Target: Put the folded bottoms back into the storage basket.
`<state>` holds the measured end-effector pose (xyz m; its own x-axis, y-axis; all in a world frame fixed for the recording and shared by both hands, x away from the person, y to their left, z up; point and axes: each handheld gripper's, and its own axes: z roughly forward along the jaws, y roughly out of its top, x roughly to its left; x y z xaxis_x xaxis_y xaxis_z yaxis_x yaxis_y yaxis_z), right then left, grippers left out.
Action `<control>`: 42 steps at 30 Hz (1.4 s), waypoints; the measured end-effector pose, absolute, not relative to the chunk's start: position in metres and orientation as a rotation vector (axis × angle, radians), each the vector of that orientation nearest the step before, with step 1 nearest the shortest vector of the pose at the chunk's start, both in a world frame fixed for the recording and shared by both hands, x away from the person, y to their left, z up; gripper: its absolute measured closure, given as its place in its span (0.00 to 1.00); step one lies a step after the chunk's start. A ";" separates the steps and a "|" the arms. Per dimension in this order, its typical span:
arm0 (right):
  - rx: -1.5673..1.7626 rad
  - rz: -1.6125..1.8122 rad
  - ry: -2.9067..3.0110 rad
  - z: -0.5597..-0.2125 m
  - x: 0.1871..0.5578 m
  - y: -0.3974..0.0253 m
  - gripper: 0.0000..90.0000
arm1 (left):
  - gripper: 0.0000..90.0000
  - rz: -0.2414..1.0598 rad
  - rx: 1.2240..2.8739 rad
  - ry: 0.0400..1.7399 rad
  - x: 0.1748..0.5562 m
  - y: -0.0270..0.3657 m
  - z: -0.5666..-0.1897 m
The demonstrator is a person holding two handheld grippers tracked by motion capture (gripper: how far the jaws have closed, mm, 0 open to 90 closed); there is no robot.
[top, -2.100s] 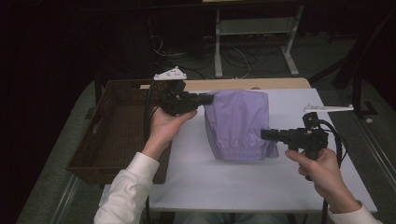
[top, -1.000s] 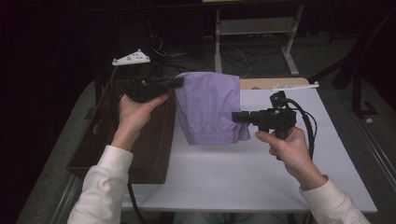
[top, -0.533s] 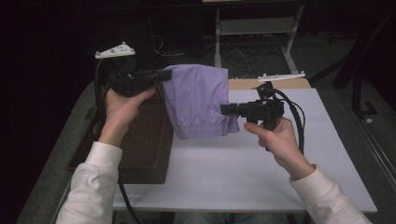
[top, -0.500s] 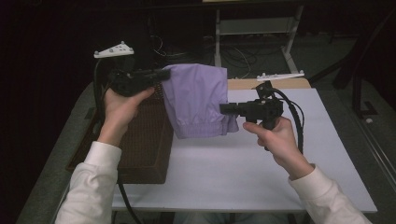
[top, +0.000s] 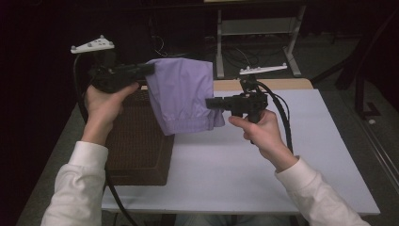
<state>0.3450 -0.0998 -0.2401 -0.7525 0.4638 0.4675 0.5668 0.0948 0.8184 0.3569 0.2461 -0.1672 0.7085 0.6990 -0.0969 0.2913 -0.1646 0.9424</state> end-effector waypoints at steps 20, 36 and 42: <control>-0.970 -1.758 -2.267 -0.238 0.364 -0.032 0.96 | 0.96 0.546 1.711 0.888 0.343 0.305 -0.158; -0.906 -1.768 -2.265 -0.248 0.371 0.022 0.96 | 0.96 0.602 1.682 0.984 0.337 0.345 -0.162; -0.874 -1.758 -2.276 -0.257 0.371 0.037 0.96 | 0.96 0.612 1.692 1.016 0.336 0.356 -0.170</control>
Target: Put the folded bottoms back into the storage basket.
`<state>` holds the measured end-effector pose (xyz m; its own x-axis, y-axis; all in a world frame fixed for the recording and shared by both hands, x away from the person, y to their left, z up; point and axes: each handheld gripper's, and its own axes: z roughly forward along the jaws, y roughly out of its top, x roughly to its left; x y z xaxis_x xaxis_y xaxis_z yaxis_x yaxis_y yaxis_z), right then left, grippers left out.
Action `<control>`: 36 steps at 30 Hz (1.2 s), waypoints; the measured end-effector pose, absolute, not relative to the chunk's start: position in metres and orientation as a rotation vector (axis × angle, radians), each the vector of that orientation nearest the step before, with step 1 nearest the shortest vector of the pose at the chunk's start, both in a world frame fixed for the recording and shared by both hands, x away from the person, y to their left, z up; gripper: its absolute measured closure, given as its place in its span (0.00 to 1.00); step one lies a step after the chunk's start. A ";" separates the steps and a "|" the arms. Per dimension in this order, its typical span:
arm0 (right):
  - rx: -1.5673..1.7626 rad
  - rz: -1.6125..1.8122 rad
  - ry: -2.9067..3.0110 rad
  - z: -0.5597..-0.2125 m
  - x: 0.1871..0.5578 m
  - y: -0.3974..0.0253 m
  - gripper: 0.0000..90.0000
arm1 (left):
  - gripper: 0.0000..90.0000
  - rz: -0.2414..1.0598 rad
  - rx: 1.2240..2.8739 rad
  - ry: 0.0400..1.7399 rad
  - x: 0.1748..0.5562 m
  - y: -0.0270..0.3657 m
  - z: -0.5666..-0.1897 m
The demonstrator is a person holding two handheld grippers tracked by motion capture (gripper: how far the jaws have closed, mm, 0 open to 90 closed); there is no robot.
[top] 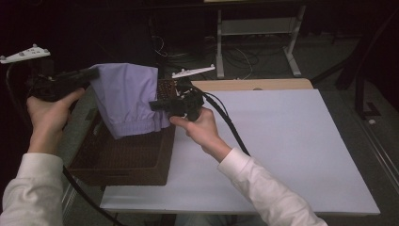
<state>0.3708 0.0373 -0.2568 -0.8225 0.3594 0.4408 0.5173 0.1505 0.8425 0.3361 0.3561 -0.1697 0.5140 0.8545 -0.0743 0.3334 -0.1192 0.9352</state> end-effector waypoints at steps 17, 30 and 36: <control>-0.887 -1.687 -2.270 -0.298 0.371 0.075 0.96 | 0.96 0.581 1.701 1.101 0.343 0.380 -0.209; -0.935 -1.675 -2.241 -0.328 0.368 0.089 0.96 | 0.96 0.574 1.726 1.149 0.355 0.385 -0.239; -0.950 -1.658 -2.245 -0.339 0.369 0.093 0.96 | 0.96 0.554 1.721 1.191 0.365 0.388 -0.257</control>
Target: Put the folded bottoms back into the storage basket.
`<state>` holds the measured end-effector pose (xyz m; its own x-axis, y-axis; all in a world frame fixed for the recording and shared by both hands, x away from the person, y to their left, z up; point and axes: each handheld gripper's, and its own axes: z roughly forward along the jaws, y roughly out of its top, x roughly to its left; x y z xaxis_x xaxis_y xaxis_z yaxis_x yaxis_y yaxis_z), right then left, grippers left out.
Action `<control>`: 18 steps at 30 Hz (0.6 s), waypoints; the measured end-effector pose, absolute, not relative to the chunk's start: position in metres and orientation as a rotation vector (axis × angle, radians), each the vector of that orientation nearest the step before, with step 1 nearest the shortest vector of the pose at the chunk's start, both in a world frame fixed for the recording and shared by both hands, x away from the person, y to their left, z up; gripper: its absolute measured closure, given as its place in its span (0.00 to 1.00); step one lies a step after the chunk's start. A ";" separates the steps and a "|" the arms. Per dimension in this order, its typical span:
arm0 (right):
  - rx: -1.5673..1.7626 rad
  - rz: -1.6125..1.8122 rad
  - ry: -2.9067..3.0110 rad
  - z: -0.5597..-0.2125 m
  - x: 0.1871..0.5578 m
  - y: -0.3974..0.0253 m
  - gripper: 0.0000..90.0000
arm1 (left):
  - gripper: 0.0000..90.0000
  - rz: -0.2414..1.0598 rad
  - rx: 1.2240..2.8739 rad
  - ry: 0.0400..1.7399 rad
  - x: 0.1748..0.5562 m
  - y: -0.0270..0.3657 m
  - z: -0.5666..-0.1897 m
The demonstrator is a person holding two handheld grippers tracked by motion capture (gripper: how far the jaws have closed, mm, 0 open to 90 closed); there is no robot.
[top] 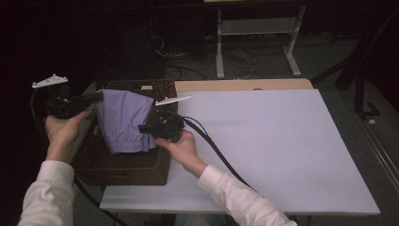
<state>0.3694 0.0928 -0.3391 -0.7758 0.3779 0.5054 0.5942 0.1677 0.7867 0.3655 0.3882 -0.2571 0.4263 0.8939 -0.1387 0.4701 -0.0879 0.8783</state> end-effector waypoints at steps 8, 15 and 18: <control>-0.975 -1.636 -2.253 -0.350 0.374 0.098 0.96 | 0.95 0.534 1.721 1.248 0.380 0.392 -0.278; -1.002 -1.619 -2.248 -0.358 0.378 0.102 0.96 | 0.95 0.527 1.717 1.296 0.392 0.396 -0.291; -1.015 -1.619 -2.249 -0.359 0.380 0.103 0.96 | 0.95 0.526 1.714 1.304 0.398 0.395 -0.295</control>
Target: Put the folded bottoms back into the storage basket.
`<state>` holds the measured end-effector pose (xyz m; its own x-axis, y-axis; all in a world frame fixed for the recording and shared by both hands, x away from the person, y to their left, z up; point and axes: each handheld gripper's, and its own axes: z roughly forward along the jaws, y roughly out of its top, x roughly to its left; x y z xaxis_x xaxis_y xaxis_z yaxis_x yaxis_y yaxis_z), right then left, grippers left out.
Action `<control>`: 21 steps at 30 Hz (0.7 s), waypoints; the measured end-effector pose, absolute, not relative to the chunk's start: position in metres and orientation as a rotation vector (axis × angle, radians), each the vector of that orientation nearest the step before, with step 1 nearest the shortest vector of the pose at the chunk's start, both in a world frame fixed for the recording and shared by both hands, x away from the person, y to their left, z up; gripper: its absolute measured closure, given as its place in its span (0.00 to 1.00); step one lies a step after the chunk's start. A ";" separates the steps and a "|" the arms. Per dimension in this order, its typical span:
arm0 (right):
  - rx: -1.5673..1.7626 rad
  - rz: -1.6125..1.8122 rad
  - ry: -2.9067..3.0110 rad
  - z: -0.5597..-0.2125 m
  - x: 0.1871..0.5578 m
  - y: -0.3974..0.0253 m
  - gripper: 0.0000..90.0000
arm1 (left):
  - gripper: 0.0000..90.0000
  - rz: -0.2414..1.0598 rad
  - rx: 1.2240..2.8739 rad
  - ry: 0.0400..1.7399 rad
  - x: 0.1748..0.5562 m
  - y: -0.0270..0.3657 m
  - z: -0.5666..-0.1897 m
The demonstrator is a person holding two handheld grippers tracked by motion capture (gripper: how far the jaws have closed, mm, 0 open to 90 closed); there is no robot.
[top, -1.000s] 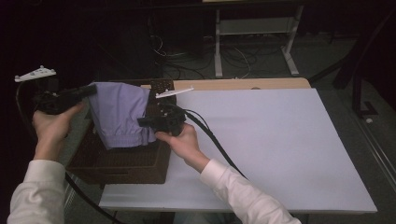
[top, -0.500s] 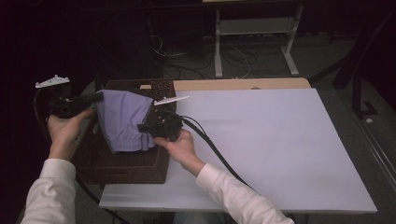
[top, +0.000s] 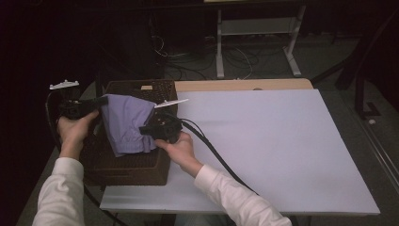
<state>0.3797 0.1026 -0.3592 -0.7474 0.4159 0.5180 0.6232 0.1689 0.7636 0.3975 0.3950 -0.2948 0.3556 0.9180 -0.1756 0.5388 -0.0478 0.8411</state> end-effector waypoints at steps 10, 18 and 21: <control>-1.042 -1.606 -2.275 -0.362 0.388 0.101 0.95 | 0.95 0.518 1.718 1.321 0.413 0.391 -0.305; -1.026 -1.738 -2.354 -0.351 0.393 0.091 0.60 | 0.62 0.561 1.669 1.389 0.420 0.386 -0.313; -0.996 -1.776 -2.356 -0.344 0.396 0.084 0.55 | 0.56 0.570 1.662 1.389 0.420 0.384 -0.313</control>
<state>0.3959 0.0842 -0.3441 -0.7948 0.4682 0.3861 0.5000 0.1448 0.8538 0.4197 0.3839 -0.3126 0.2715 0.9453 -0.1807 0.5459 0.0033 0.8378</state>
